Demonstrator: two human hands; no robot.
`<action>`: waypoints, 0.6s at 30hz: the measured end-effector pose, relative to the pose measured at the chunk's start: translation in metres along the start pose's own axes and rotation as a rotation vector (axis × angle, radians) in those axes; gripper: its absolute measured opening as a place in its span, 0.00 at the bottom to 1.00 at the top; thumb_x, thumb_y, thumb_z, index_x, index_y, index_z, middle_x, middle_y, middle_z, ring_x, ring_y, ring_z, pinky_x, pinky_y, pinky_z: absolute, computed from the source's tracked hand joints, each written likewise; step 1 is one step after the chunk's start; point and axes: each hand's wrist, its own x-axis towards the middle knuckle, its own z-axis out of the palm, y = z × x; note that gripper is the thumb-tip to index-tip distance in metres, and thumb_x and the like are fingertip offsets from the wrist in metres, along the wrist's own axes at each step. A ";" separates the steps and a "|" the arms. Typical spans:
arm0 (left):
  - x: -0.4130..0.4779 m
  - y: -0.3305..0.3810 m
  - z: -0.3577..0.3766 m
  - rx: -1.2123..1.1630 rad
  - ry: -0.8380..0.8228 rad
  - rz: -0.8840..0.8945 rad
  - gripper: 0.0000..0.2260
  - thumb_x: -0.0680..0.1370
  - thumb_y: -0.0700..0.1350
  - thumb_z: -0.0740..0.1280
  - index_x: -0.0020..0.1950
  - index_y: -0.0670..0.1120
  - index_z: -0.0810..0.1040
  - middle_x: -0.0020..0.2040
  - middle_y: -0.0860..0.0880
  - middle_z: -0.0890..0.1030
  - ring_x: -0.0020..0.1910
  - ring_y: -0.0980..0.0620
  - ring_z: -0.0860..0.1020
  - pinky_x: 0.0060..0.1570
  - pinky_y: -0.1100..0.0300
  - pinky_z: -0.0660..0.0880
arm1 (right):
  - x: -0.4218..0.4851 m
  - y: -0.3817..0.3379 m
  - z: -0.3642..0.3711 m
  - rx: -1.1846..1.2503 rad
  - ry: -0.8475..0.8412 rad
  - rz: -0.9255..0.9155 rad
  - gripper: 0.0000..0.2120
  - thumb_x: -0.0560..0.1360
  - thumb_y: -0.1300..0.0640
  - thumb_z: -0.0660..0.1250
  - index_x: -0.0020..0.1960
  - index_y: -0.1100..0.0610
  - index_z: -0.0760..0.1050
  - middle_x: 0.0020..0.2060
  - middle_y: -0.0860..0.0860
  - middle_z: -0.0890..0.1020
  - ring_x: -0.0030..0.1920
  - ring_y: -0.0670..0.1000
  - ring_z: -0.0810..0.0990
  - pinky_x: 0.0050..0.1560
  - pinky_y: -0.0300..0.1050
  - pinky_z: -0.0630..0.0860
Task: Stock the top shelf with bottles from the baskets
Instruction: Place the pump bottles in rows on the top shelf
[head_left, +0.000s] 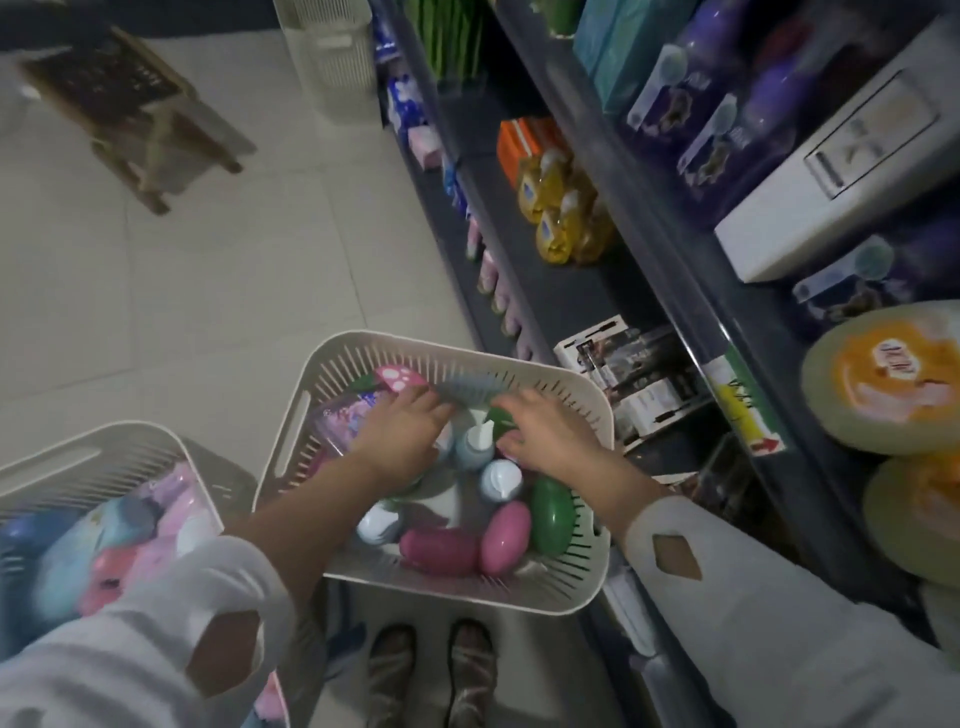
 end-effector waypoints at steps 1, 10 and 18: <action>0.006 0.000 0.006 0.013 -0.013 0.003 0.27 0.77 0.49 0.63 0.74 0.51 0.59 0.72 0.50 0.64 0.73 0.49 0.59 0.67 0.55 0.59 | 0.008 0.002 0.009 -0.014 -0.016 -0.015 0.25 0.75 0.52 0.66 0.70 0.52 0.66 0.64 0.54 0.72 0.63 0.57 0.71 0.60 0.50 0.72; 0.030 -0.009 0.045 0.159 0.044 0.114 0.19 0.72 0.44 0.67 0.63 0.48 0.75 0.58 0.50 0.79 0.64 0.47 0.71 0.68 0.45 0.59 | 0.040 0.002 0.063 -0.147 -0.063 -0.107 0.21 0.76 0.51 0.66 0.65 0.57 0.67 0.63 0.55 0.72 0.62 0.58 0.72 0.57 0.50 0.71; 0.031 -0.004 0.033 0.246 0.028 0.037 0.18 0.77 0.47 0.63 0.66 0.46 0.70 0.65 0.49 0.74 0.70 0.47 0.65 0.73 0.46 0.49 | 0.032 0.000 0.050 -0.082 0.006 -0.028 0.17 0.76 0.50 0.65 0.59 0.59 0.67 0.57 0.57 0.77 0.56 0.61 0.78 0.48 0.51 0.73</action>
